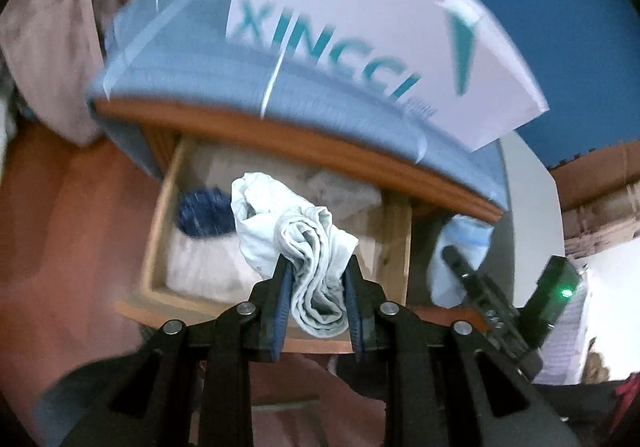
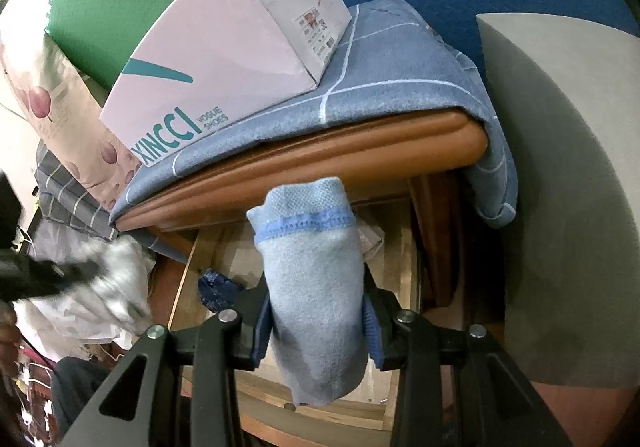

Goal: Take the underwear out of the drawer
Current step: 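Lift the grey sock with the left tool and carry it over the white box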

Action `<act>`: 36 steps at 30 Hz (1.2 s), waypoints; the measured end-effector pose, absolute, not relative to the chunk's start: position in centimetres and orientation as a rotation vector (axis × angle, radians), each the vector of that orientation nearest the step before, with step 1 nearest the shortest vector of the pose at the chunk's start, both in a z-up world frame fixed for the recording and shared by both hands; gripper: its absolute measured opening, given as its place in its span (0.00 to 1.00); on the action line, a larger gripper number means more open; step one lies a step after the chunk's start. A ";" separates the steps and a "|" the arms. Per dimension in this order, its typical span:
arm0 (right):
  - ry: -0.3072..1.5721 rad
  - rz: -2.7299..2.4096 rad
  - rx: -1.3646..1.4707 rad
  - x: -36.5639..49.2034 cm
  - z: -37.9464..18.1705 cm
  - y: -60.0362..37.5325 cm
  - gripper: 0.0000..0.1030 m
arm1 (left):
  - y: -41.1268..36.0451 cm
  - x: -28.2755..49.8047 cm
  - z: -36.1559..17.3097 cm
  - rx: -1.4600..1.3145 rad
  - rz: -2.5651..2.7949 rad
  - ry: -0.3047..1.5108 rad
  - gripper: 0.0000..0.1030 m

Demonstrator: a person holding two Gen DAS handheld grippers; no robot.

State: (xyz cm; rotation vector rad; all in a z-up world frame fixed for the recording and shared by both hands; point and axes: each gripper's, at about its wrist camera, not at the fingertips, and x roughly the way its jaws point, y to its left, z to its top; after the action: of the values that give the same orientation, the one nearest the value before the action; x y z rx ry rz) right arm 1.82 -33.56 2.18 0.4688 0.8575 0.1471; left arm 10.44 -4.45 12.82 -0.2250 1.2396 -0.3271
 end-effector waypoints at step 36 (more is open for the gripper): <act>0.879 0.173 0.451 2.4 1.5 -32.7 0.37 | -13.9 27.6 25.9 0.201 -0.235 0.867 0.21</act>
State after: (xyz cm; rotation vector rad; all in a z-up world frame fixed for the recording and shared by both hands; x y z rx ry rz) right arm 2.44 -32.74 1.51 0.4508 0.8794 0.1729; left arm 27.60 -13.88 25.92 0.2006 0.8675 -0.2352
